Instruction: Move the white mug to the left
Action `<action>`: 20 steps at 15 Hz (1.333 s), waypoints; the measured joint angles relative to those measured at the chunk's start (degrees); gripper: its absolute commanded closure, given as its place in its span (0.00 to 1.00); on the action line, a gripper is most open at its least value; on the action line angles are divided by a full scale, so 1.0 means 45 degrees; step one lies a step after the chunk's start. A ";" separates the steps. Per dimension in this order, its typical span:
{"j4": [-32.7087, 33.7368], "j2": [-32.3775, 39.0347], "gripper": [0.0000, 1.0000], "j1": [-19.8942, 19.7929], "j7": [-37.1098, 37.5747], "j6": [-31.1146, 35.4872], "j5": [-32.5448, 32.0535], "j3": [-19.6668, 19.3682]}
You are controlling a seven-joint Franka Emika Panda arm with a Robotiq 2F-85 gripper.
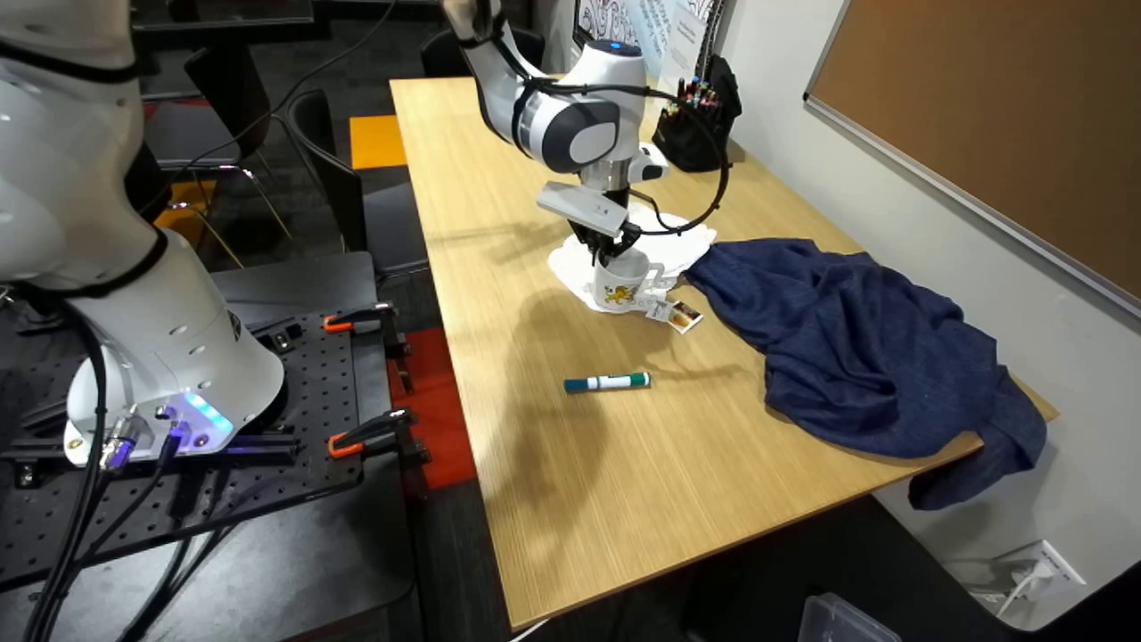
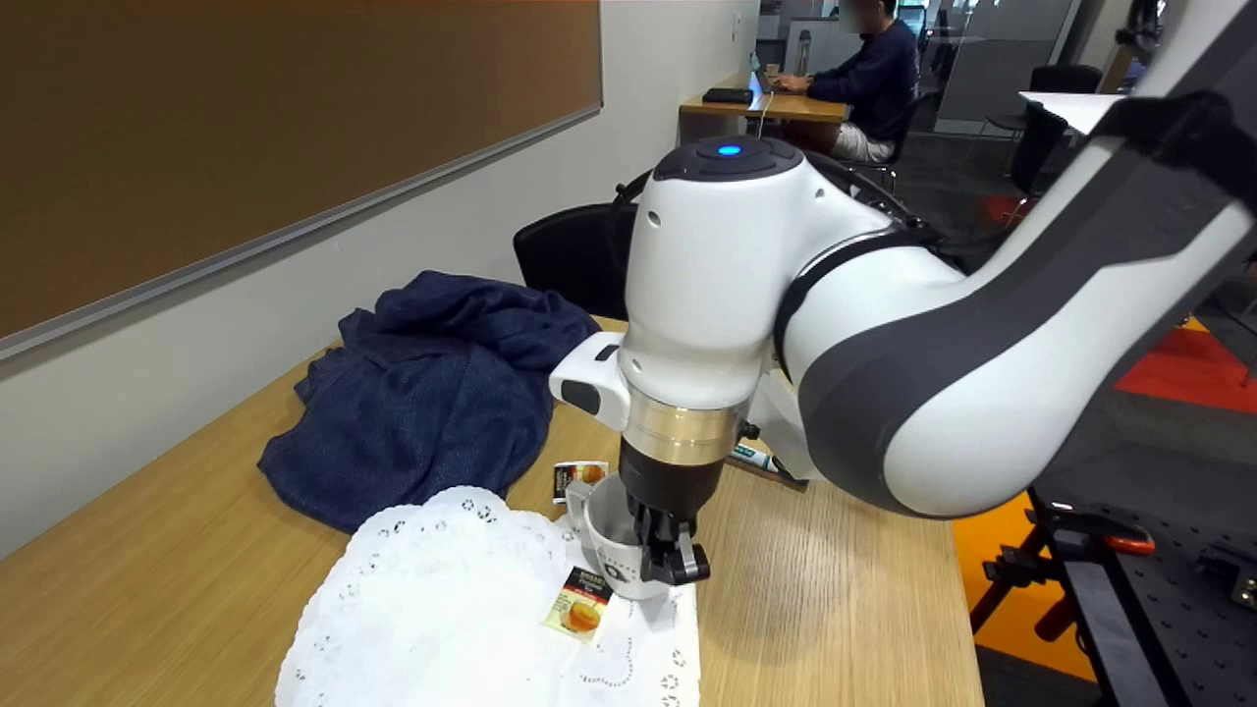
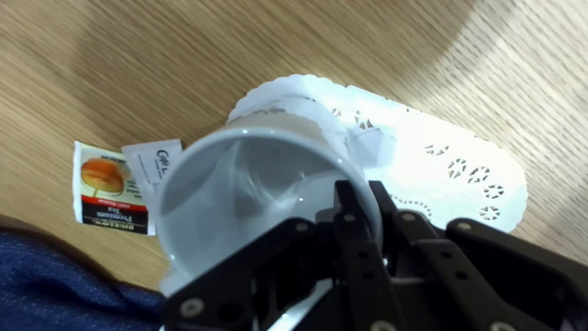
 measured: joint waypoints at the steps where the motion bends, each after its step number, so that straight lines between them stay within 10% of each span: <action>1: -0.0007 0.0000 0.97 0.0015 0.0000 0.0000 0.0000 0.0100; 6: -0.0022 -0.0007 0.89 0.0356 0.0000 0.0008 -0.0002 0.0186; 18: -0.0613 -0.1071 0.02 0.1196 0.0060 0.0334 -0.0066 0.0175; 20: -0.1024 -0.1648 0.00 0.1321 0.0248 0.0347 -0.0067 0.0089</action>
